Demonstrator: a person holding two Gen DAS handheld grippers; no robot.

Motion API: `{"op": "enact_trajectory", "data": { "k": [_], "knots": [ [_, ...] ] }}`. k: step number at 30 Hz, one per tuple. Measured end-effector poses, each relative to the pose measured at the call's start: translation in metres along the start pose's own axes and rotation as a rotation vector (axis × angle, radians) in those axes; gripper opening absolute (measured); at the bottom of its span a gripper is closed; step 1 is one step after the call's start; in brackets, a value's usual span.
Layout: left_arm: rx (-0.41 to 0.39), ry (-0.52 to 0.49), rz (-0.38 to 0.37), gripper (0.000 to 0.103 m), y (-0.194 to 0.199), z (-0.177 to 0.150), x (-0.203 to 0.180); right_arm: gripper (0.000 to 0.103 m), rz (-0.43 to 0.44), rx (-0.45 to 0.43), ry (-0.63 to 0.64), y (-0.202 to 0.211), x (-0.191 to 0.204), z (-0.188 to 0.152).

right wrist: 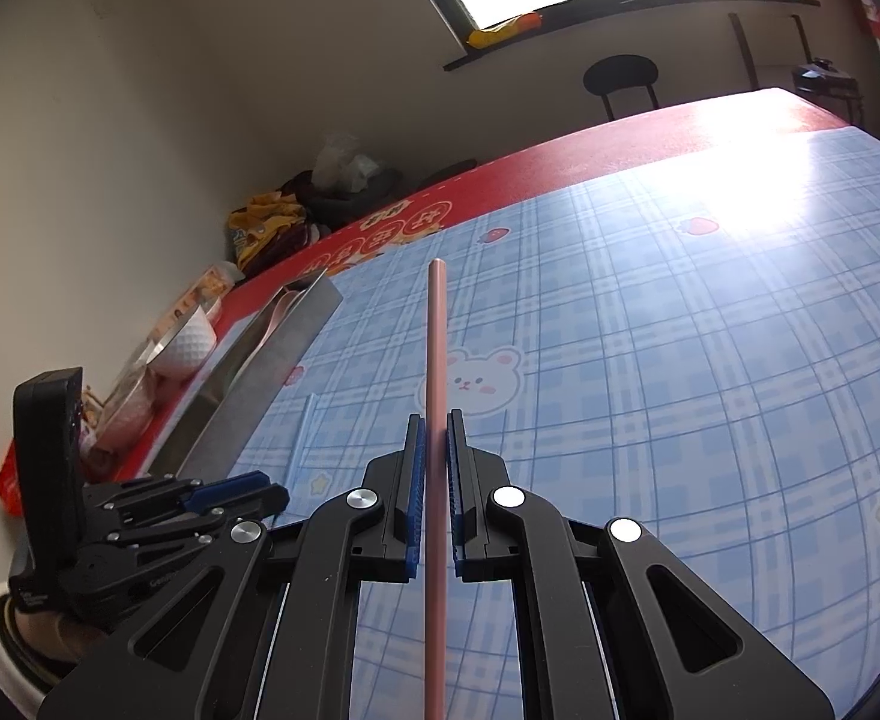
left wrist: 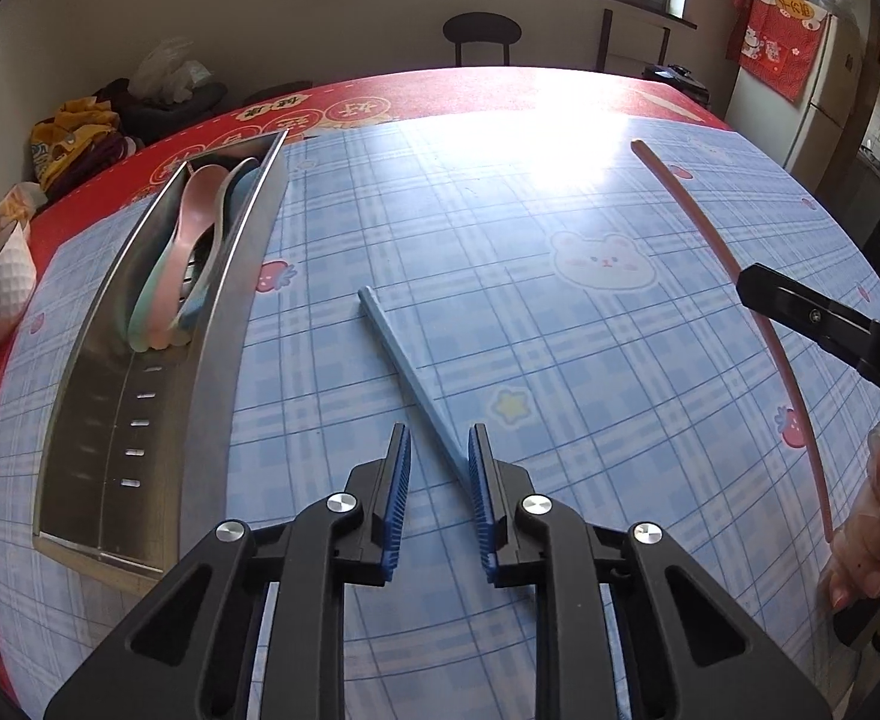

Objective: Organize utensils
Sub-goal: 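Grasp the second blue chopstick with the left tool while the right tool holds the pink chopstick, then carry the blue chopstick into the steel tray and open the left tool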

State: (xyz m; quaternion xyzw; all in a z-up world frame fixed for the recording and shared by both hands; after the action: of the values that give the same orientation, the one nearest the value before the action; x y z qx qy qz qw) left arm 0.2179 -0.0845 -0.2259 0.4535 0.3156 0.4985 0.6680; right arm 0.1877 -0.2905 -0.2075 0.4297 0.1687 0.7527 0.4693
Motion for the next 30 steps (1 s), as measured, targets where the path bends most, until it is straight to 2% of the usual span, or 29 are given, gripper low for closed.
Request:
{"op": "enact_trajectory", "data": {
  "k": [6,12,18,21,30],
  "knots": [
    [-0.007,0.005,0.000,0.020,-0.004,-0.001,0.001,0.007,0.003,0.001,-0.004,0.001,0.001,0.000],
    [-0.068,-0.001,0.010,0.020,0.000,-0.007,-0.003,0.007,0.017,0.002,-0.008,0.001,0.001,0.000],
    [-0.083,-0.006,0.005,0.018,0.002,-0.013,-0.007,0.007,0.021,0.002,-0.007,0.000,0.002,0.001],
    [-0.087,-0.015,-0.022,0.012,0.002,-0.014,-0.010,0.007,0.025,0.000,-0.018,0.000,0.000,0.000],
    [-0.111,0.065,-0.105,0.006,0.006,-0.013,0.002,0.007,0.014,0.008,-0.022,-0.003,0.000,0.000]
  ]
}}
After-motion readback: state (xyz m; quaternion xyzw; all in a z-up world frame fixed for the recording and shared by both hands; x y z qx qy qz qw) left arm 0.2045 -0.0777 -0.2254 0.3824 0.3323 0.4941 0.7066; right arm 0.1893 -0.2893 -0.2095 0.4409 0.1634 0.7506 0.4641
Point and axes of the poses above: each gripper's, at about its wrist camera, not at the fingertips, and y roughly against the way its jaws point, x to its left, z to its top, the point moved 7 cm from there along -y, roughly the way its jaws point, and after that the axes turned 12 degrees about x, right-handed, at the moved point
